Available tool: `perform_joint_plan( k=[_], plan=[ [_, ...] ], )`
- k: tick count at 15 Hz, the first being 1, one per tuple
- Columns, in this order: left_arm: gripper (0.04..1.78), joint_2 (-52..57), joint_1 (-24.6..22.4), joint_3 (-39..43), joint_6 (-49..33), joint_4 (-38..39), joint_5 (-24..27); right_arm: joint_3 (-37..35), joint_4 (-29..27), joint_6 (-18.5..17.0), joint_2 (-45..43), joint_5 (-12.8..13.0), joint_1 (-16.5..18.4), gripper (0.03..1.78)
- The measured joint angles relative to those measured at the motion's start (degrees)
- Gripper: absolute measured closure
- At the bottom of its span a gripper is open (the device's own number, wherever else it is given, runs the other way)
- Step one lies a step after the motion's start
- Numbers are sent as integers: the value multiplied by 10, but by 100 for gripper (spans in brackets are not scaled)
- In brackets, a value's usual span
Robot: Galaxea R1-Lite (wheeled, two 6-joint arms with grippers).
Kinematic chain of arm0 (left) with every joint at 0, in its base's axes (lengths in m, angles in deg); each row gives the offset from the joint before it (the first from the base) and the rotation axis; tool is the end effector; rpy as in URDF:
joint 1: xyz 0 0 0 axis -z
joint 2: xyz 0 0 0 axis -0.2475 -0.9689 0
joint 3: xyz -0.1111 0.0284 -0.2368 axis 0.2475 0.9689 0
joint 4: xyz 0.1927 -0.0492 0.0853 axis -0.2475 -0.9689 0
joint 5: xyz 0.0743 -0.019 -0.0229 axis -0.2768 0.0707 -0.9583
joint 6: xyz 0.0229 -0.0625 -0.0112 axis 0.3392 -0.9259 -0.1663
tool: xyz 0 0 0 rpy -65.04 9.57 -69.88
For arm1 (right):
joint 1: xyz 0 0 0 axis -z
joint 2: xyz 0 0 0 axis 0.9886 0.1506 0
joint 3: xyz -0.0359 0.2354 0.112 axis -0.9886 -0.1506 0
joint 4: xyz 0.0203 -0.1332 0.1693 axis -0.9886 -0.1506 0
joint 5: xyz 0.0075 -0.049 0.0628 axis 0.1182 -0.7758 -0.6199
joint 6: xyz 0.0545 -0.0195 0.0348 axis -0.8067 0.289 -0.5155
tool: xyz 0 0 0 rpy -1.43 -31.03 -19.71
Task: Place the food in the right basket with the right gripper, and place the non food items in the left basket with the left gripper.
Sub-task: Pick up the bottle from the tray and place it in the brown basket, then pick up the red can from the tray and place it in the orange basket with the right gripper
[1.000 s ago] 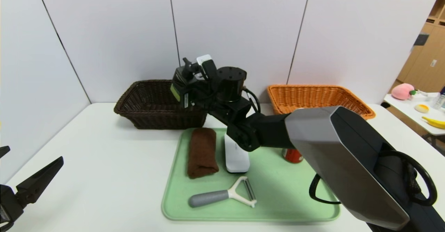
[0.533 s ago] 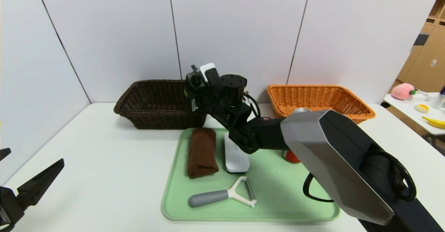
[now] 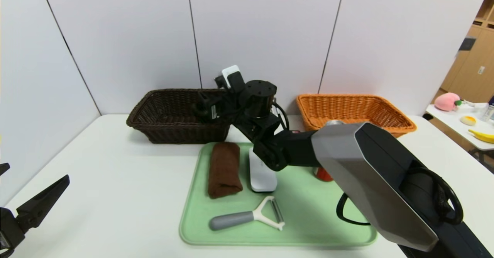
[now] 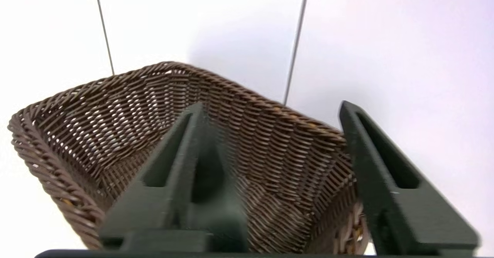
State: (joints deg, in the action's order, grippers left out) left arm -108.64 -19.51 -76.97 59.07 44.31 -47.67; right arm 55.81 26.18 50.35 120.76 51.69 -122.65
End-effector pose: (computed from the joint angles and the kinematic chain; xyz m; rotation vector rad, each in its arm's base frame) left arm 0.1730 0.0078 0.1424 0.1264 0.0668 -0.0317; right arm 0.4319 0.3753 0.1300 -0.0495 -0.2599 0.6531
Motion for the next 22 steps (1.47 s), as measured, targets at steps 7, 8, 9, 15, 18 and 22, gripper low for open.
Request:
perform_joint_plan(
  k=[7,8,9,15,18,22],
  plan=[
    [13,5,0,4,0,0,0,-2,-1,67,-70,0,23,29],
    [13,5,0,5,-1,-1,0,-4,-1,71,-86,0,31,27],
    [13,5,0,5,-2,0,0,-9,-1,72,-102,1,42,25],
    [13,6,0,9,-3,-1,1,-125,12,68,-209,2,106,17],
    [13,6,0,13,-5,0,1,-239,10,44,-286,1,128,15],
    [13,7,0,27,-6,0,12,-375,16,1,-403,0,142,13]
  ],
)
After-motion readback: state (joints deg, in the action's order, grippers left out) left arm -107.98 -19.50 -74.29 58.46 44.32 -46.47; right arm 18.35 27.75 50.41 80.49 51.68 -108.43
